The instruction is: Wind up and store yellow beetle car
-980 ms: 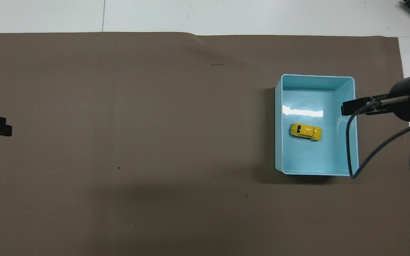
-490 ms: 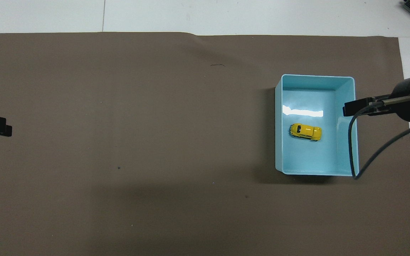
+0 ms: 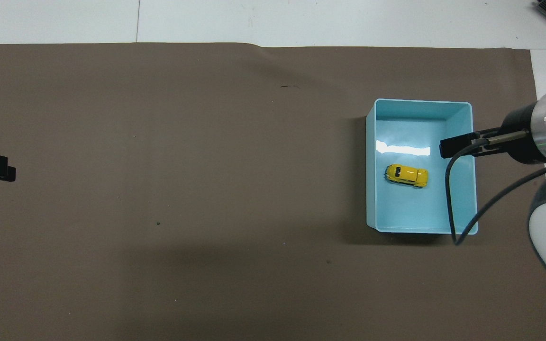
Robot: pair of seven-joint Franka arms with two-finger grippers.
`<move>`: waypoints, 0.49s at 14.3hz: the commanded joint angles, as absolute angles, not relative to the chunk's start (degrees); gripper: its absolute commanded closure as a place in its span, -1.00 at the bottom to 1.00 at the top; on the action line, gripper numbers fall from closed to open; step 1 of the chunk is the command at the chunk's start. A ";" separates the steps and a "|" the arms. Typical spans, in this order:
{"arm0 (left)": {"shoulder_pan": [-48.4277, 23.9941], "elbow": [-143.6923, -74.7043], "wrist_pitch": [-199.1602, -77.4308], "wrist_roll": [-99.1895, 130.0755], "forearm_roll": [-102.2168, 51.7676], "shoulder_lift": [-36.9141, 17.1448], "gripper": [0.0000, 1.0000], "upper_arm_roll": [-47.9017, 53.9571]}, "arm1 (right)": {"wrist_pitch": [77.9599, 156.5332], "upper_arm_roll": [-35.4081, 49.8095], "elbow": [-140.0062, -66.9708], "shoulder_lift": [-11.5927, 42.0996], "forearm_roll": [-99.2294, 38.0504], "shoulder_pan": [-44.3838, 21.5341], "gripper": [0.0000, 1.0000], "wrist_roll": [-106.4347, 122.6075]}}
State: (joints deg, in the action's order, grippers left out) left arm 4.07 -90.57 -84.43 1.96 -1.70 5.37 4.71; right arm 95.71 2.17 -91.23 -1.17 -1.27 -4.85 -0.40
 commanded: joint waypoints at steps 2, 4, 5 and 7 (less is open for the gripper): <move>5.01 -89.91 -83.14 1.32 -2.46 5.62 -1.00 5.19 | 93.79 1.49 -90.00 -0.79 -2.46 -4.13 -1.00 -1.32; 5.01 -89.82 -83.14 1.32 -2.46 5.62 -1.00 5.19 | 93.17 1.41 -90.00 -0.97 -1.68 -3.78 -1.00 -1.32; 5.01 -89.82 -83.14 1.32 -2.46 5.62 -1.00 5.19 | 92.90 1.32 -90.00 -1.05 -1.58 -3.69 -1.00 -1.32; 5.01 -89.82 -83.14 1.32 -2.46 5.62 -1.00 5.19 | 92.11 0.71 -89.48 -1.23 -1.50 -3.60 -1.00 -1.23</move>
